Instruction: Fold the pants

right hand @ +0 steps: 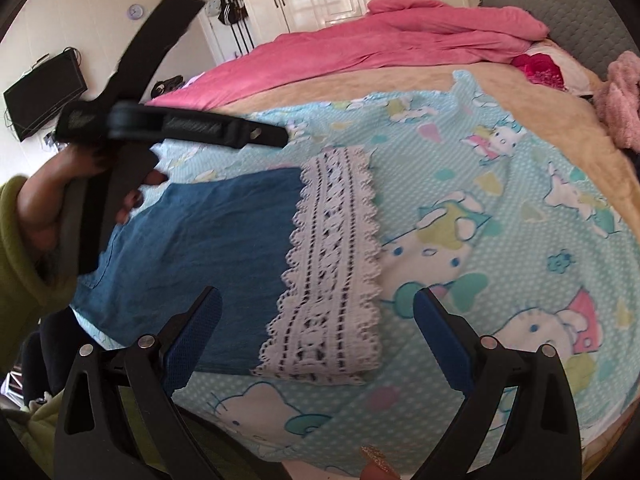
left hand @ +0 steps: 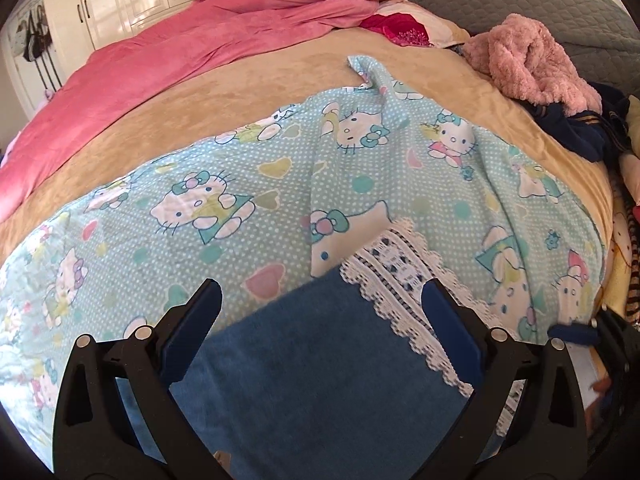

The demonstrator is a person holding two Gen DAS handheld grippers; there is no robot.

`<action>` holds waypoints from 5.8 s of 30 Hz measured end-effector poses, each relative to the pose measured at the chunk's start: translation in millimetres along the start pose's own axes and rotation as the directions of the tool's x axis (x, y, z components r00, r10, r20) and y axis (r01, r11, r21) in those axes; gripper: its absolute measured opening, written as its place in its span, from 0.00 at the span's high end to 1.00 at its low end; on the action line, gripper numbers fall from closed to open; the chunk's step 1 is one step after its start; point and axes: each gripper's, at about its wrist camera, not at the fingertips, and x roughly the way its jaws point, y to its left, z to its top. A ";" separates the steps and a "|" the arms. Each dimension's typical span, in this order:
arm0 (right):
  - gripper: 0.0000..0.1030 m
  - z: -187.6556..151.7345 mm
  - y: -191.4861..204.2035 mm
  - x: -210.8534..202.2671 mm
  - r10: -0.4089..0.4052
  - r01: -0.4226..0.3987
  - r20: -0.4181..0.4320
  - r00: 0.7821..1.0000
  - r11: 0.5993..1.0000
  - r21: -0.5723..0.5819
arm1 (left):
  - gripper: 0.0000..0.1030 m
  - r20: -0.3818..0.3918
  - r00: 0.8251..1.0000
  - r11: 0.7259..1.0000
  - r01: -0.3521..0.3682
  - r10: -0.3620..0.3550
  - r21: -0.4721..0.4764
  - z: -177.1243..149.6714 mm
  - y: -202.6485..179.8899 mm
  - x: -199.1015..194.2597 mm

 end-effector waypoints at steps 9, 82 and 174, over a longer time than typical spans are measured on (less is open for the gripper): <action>0.07 -3.8 -0.4 10.3 0.024 -0.023 -0.028 0.999 0.999 0.032 | 0.09 -0.028 1.000 1.000 0.003 -0.004 -0.013 3.2 12.2 25.3; 0.73 8.0 248.7 98.3 0.133 -0.208 -0.174 0.976 0.811 -0.546 | 0.74 0.179 0.983 0.799 0.141 -0.042 -0.585 -162.8 223.5 -69.6; 0.35 -19.3 178.2 86.1 0.127 -0.220 -0.219 0.968 0.848 -0.483 | 0.68 -0.013 1.000 0.823 0.002 -0.011 -0.568 -278.3 112.3 -125.5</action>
